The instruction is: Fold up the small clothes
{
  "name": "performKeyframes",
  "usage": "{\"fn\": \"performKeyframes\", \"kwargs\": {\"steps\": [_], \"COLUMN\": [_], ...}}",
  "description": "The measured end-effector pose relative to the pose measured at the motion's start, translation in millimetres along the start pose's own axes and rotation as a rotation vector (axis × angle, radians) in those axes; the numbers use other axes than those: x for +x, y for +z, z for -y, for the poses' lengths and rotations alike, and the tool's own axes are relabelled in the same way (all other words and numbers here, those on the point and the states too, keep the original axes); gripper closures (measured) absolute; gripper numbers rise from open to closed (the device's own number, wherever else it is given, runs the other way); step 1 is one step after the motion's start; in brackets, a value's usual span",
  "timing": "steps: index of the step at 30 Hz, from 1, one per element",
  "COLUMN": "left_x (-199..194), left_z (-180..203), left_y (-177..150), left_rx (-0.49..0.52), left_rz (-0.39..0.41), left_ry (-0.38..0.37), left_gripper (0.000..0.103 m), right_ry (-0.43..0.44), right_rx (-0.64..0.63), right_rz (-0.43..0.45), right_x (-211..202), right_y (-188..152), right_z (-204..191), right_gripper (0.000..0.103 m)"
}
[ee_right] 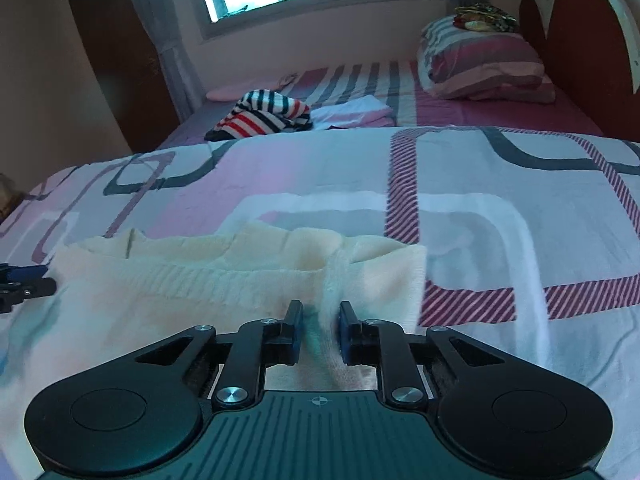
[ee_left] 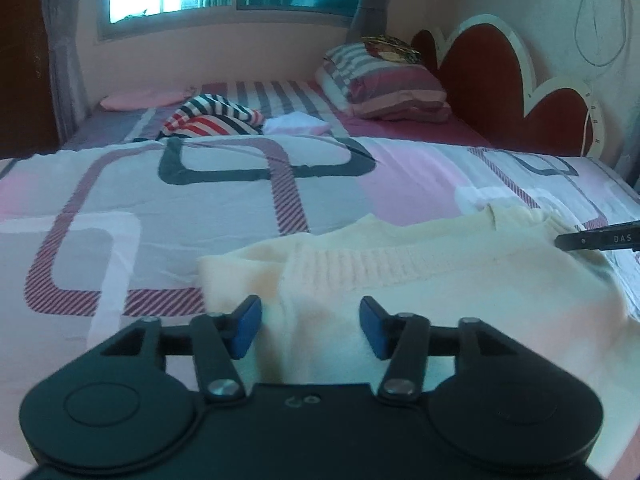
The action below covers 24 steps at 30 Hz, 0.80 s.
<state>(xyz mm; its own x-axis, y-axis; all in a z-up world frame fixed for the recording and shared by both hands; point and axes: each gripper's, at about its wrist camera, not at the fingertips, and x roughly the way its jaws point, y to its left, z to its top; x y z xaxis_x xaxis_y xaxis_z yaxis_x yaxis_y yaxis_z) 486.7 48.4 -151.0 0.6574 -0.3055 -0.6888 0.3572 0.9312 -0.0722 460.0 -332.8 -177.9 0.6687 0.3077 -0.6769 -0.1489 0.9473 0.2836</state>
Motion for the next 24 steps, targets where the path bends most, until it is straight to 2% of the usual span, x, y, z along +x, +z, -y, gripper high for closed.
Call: {"fn": "performKeyframes", "kwargs": {"steps": [2, 3, 4, 5, 8, 13, 17, 18, 20, 21, 23, 24], "left_x": [6, 9, 10, 9, -5, -13, 3, 11, 23, 25, 20, 15], "left_z": [1, 1, 1, 1, 0, -6, -8, -6, -2, -2, 0, -1], "left_y": [2, 2, 2, 2, 3, 15, 15, 12, 3, 0, 0, 2], "left_rx": [-0.003, -0.014, -0.023, -0.032, -0.074, -0.139, -0.173, -0.164, -0.135, -0.139, -0.144, -0.15], "left_rz": [-0.019, -0.028, -0.028, -0.019, 0.055, 0.147, 0.13, 0.102, 0.062, 0.054, 0.063, 0.067], "left_ry": [-0.004, -0.009, -0.01, -0.006, -0.016, 0.036, 0.065, 0.072, 0.125, 0.131, 0.162, 0.173], "left_gripper": [0.087, 0.091, 0.099, 0.101, 0.101, 0.101, 0.101, 0.101, 0.1, 0.099, 0.084, 0.081], "right_ry": [-0.006, -0.004, -0.006, -0.008, -0.003, -0.047, -0.087, -0.101, -0.118, -0.145, -0.189, -0.205], "right_rx": [-0.001, -0.003, -0.005, -0.004, 0.037, 0.005, 0.003, 0.005, -0.006, -0.021, -0.013, -0.004], "right_rz": [-0.005, -0.011, -0.011, -0.01, 0.067, 0.166, 0.166, 0.152, 0.059, 0.051, 0.084, 0.098], "right_x": [0, 1, 0, -1, -16, -26, -9, -2, 19, 24, 21, 18], "right_y": [2, 2, 2, 2, 4, 16, 20, 19, 14, 11, 11, 12], "right_z": [-2, -3, -3, -3, -2, -9, -12, -11, -8, -8, -6, -5], "right_gripper": [0.085, 0.085, 0.092, 0.1, 0.101, 0.101, 0.101, 0.101, 0.101, 0.101, 0.098, 0.089]}}
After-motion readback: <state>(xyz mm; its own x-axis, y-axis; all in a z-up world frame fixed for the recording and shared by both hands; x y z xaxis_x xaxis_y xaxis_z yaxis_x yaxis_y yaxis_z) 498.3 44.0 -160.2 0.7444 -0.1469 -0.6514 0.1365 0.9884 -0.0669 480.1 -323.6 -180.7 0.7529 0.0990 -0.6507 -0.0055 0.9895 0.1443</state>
